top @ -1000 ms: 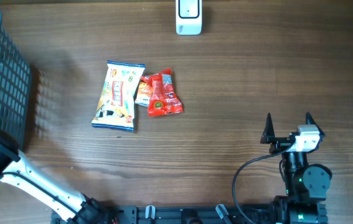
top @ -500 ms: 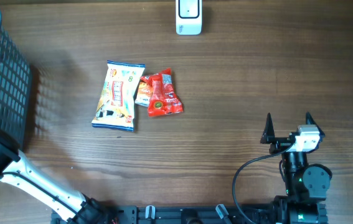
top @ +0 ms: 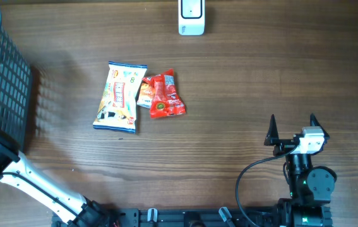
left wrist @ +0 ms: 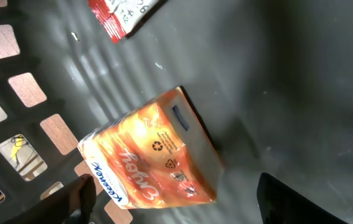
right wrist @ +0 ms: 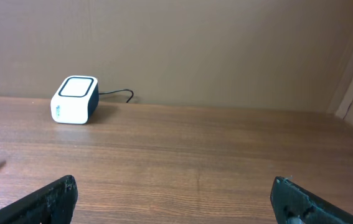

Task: Scan the item barcode
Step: 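Return the left gripper into the basket and grasp the orange tissue box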

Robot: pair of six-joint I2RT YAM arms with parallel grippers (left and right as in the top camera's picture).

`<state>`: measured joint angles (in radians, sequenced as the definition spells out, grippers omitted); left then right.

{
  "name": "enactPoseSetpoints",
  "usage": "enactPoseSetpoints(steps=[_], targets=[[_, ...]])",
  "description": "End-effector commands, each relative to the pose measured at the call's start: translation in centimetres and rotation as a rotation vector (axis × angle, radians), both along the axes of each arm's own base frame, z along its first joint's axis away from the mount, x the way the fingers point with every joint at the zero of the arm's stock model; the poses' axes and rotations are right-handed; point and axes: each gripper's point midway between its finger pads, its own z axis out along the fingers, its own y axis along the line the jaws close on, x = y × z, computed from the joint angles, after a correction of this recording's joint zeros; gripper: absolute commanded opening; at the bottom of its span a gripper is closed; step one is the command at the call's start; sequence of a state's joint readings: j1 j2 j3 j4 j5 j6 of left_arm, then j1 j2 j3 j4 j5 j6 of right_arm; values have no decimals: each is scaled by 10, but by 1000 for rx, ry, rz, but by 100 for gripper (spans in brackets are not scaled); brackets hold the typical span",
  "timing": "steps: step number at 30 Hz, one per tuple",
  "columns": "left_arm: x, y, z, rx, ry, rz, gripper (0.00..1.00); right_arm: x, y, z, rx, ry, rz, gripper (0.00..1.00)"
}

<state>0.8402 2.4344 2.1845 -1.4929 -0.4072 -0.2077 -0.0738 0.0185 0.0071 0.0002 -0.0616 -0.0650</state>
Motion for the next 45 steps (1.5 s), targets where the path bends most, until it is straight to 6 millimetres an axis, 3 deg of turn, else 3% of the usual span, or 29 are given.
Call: enactPoseSetpoints(steps=[1, 4, 9, 24, 28, 31, 39, 42, 45], targets=[[-11, 8, -7, 16, 26, 30, 80, 0, -3, 0, 14, -4, -15, 100], [-14, 10, -7, 17, 25, 41, 77, 0, -3, 0, 14, -4, -15, 100], [-19, 11, -10, -11, -5, 71, 64, 0, -3, 0, 14, -4, -15, 100], [-25, 12, -18, -69, -73, 135, 64, 0, -3, 0, 14, -4, -15, 99], [-26, 11, -21, -78, -65, 135, 43, 0, -3, 0, 14, -4, -15, 100], [-26, 10, -22, -81, -63, 135, 4, 0, -3, 0, 14, -4, -15, 100], [-14, 0, -12, -112, -123, 131, 4, 0, -3, 0, 14, -4, -15, 100], [2, -4, 3, -116, -204, 126, 4, 0, -3, 0, 14, -4, -15, 100], [26, -9, 33, -107, -329, 110, 4, 0, -3, 0, 14, -4, -15, 100]])
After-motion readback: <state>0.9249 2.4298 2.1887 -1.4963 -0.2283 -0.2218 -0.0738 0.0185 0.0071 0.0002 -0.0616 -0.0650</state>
